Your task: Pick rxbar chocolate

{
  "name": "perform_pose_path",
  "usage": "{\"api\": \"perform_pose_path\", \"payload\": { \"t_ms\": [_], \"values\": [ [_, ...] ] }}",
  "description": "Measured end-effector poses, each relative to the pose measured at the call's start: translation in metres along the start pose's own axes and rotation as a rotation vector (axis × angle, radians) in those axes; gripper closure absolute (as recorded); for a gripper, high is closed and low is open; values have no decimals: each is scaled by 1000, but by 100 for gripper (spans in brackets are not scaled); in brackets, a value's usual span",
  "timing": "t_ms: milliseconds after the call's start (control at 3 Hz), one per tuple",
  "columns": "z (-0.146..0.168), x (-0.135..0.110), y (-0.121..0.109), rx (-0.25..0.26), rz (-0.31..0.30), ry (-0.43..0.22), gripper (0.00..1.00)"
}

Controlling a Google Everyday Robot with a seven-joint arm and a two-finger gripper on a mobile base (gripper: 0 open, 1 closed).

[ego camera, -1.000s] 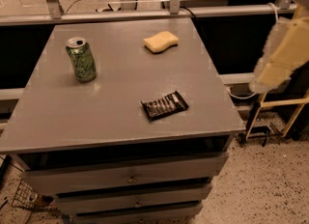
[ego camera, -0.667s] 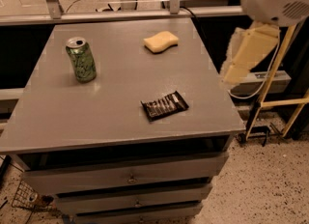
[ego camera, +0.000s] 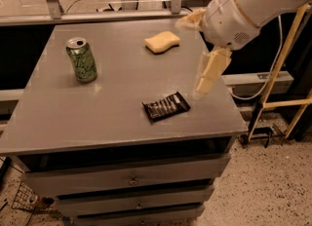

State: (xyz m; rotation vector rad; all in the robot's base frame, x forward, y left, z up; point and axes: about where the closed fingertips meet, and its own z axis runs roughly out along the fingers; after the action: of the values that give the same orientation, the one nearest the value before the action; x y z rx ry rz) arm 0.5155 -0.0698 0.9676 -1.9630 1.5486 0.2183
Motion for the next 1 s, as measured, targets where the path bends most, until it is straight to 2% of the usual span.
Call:
{"api": "perform_pose_path", "payload": {
  "t_ms": [333, 1000],
  "values": [
    [47, 19, 3, -115, 0, -23, 0],
    [93, 29, 6, -196, -26, 15, 0]
  ]
}}
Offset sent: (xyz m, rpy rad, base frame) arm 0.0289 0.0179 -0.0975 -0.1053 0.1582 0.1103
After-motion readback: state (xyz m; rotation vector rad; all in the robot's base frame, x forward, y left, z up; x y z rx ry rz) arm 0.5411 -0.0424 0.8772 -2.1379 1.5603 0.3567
